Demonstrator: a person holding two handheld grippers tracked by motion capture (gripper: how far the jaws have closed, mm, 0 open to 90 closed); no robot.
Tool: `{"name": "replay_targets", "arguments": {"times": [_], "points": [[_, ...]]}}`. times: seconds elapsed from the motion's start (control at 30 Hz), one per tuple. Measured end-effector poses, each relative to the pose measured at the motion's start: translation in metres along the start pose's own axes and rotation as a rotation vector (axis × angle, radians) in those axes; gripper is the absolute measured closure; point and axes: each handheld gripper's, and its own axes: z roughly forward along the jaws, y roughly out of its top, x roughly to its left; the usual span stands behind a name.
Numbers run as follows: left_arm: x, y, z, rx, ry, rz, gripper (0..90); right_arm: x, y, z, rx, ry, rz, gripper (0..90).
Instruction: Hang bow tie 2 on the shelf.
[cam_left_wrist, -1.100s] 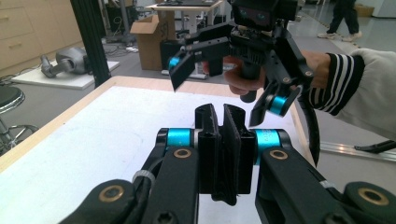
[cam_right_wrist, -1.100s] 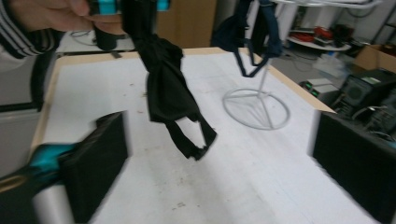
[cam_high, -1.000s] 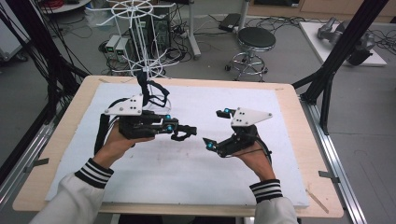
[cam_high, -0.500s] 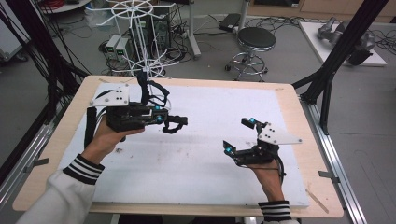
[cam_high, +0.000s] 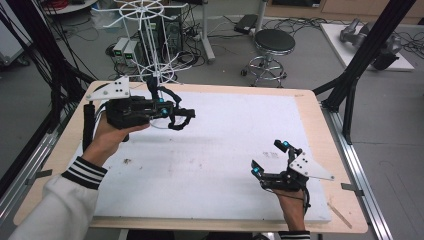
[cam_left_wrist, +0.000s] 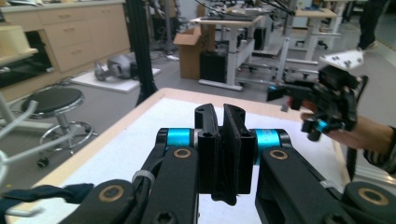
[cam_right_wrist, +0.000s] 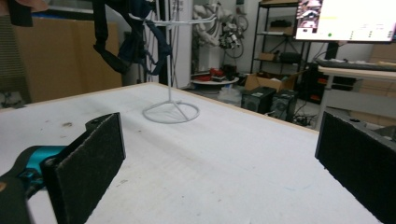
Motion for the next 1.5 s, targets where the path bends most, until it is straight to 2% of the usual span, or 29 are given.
{"name": "replay_targets", "arguments": {"times": [0.13, 0.2, 0.33, 0.6, 0.83, 1.0, 1.17, 1.5], "points": [[0.006, 0.005, -0.001, -0.016, 0.03, -0.006, 84.0, -0.003, -0.005, -0.005, -0.025, -0.036, 0.008, 0.8], [0.008, 0.007, -0.002, -0.026, 0.04, -0.009, 84.0, -0.004, -0.007, -0.007, -0.019, -0.056, 0.007, 0.8], [0.011, 0.009, -0.001, -0.025, 0.059, -0.009, 83.9, -0.003, -0.007, -0.009, -0.021, -0.066, -0.01, 0.8], [0.013, 0.014, 0.006, -0.056, 0.093, -0.012, 83.9, -0.001, -0.011, -0.01, -0.013, -0.11, -0.022, 0.8], [0.013, 0.019, 0.007, -0.061, 0.107, -0.004, 83.9, -0.002, -0.018, -0.011, -0.014, -0.125, -0.016, 0.8], [0.015, 0.019, 0.007, -0.067, 0.121, -0.014, 83.9, -0.002, -0.021, -0.01, -0.016, -0.138, -0.018, 0.8], [0.017, 0.017, 0.014, -0.077, 0.138, -0.02, 83.9, -0.001, -0.023, -0.01, -0.031, -0.15, -0.034, 0.8], [0.023, 0.012, 0.03, -0.08, 0.192, -0.038, 83.9, -0.002, -0.03, -0.011, -0.04, -0.159, -0.023, 0.8]]}}
